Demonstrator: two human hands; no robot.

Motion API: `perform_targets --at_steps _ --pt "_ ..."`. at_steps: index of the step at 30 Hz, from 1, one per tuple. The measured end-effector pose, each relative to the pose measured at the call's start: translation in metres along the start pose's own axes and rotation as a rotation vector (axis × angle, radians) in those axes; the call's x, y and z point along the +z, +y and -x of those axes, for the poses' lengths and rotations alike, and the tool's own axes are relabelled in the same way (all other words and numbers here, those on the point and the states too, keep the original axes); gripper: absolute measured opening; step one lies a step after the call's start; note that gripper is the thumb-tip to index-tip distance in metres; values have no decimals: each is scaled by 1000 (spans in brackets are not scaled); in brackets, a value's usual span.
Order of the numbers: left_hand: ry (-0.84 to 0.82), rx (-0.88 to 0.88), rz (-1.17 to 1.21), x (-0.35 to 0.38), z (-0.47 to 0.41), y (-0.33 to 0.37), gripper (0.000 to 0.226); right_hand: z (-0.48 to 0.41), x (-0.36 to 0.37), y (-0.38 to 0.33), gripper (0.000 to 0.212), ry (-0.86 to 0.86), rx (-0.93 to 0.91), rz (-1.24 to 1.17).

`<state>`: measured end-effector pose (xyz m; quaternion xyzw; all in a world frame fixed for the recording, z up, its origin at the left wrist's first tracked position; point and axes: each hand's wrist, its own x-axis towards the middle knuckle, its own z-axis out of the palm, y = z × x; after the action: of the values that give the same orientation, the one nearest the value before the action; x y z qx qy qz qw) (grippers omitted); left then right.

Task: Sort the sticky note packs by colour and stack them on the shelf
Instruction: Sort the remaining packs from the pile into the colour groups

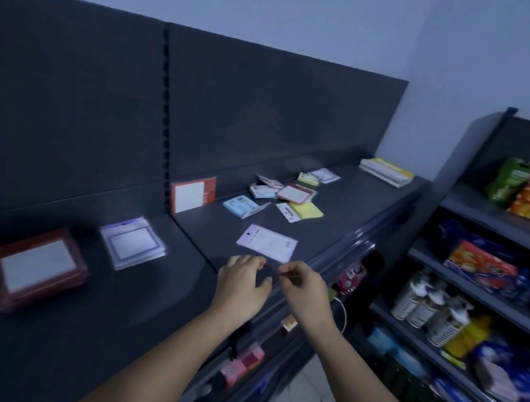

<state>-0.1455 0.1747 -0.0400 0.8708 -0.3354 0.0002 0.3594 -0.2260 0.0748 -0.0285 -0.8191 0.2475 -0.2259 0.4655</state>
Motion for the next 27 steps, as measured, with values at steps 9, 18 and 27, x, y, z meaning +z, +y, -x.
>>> perform_targets --at_steps 9,18,27 --pt "-35 -42 -17 75 -62 62 33 -52 -84 56 19 48 23 -18" --pt "-206 -106 -132 122 -140 68 45 -128 -103 90 15 18 85 20" --pt "-289 -167 -126 156 -228 67 45 -230 -104 110 15 10 123 107"
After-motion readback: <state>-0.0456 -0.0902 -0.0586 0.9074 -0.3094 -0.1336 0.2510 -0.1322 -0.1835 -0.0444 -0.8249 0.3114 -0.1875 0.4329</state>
